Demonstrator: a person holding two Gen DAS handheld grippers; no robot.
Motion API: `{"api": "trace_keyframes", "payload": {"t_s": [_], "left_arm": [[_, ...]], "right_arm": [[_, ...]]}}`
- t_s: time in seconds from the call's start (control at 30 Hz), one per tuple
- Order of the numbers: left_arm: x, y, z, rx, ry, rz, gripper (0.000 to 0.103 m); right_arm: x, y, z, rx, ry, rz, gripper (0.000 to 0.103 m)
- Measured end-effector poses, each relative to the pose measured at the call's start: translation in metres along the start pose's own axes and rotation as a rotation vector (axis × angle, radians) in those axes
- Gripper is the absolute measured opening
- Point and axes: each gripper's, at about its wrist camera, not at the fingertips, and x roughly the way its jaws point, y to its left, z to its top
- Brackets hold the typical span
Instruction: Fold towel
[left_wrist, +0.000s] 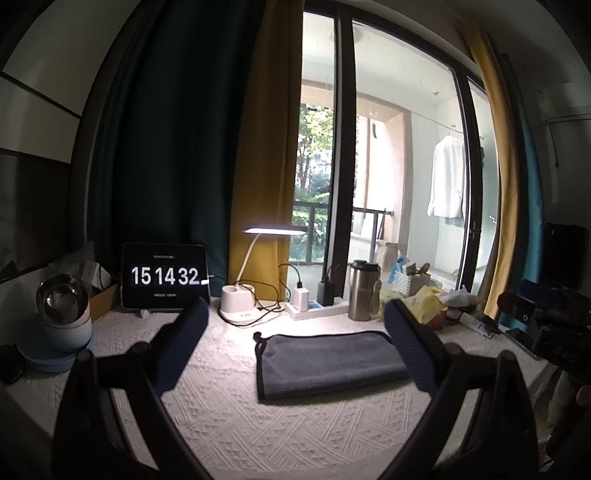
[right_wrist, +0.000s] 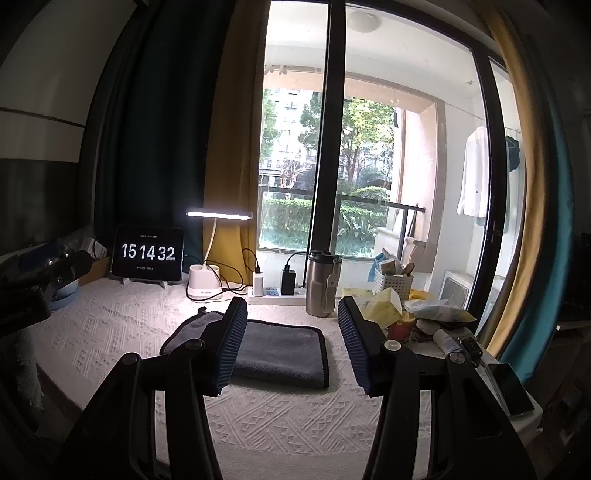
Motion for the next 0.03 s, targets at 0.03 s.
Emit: {"api": "trace_keyframes", "payload": {"t_s": [0.03], "left_arm": [[-0.0002, 0.0003, 0.0000, -0.001, 0.001, 0.002, 0.097]], "right_arm": [[-0.0002, 0.0007, -0.0002, -0.001, 0.000, 0.001, 0.054]]}}
